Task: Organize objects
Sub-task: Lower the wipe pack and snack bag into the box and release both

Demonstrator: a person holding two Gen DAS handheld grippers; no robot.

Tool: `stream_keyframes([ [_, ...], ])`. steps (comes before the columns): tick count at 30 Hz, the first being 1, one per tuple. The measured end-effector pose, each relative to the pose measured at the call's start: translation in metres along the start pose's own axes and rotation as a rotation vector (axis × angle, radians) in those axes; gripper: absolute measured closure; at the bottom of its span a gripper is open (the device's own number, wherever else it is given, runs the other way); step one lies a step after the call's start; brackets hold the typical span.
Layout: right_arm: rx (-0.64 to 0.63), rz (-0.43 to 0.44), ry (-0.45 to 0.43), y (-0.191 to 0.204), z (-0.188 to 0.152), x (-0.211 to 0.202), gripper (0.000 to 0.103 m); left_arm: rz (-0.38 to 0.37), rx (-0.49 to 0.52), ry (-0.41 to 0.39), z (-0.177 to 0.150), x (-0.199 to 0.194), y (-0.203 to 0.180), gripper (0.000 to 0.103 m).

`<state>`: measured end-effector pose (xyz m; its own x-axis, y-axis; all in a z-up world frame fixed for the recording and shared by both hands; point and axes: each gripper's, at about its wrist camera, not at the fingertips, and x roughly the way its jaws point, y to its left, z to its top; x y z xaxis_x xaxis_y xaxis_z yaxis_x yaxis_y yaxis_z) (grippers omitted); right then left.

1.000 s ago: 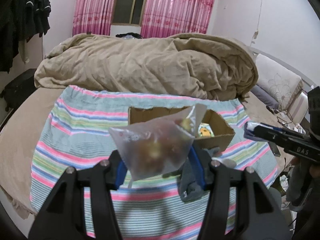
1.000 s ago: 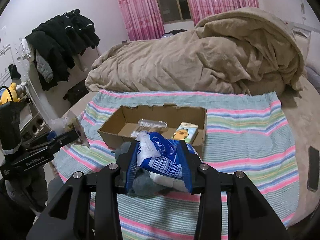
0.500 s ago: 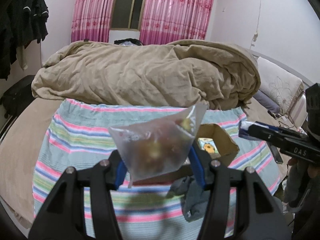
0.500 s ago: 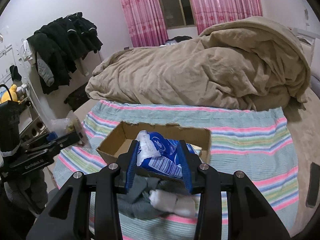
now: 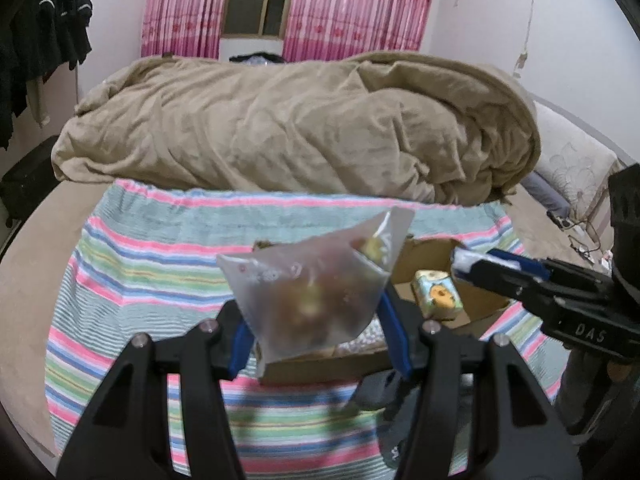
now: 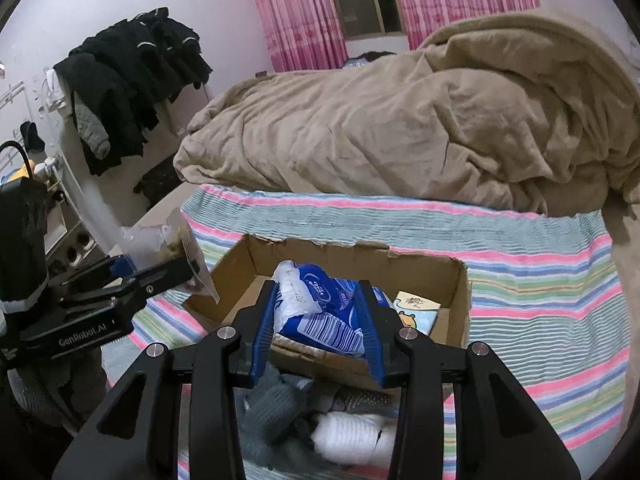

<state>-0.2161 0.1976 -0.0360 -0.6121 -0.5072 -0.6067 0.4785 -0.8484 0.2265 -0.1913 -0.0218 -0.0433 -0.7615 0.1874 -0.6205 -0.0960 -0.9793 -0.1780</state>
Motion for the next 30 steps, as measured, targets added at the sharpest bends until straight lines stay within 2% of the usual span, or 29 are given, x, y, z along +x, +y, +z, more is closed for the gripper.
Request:
stream_keyframes([
  [11, 0.055, 0.006, 0.084, -0.009, -0.022, 0.053, 0.062, -0.002, -0.012, 0.14, -0.025, 0.046, 0.003, 0.047],
  [19, 0.023, -0.055, 0.102, -0.003, -0.042, 0.066, 0.06, 0.005, 0.005, 0.146, -0.035, 0.049, 0.0, 0.047],
  [24, 0.046, -0.052, 0.106, -0.007, -0.054, 0.07, 0.057, 0.015, 0.037, 0.144, -0.041, 0.049, -0.005, 0.047],
  [27, 0.049, -0.048, 0.098, -0.006, -0.056, 0.069, 0.049, 0.006, 0.033, 0.14, -0.041, 0.046, -0.006, 0.047],
  [29, 0.057, -0.04, 0.089, -0.007, -0.055, 0.068, 0.037, -0.008, 0.013, 0.136, -0.038, 0.042, -0.004, 0.046],
  [30, 0.062, -0.042, 0.082, -0.008, -0.055, 0.066, 0.024, -0.006, 0.009, 0.133, -0.037, 0.04, -0.003, 0.046],
])
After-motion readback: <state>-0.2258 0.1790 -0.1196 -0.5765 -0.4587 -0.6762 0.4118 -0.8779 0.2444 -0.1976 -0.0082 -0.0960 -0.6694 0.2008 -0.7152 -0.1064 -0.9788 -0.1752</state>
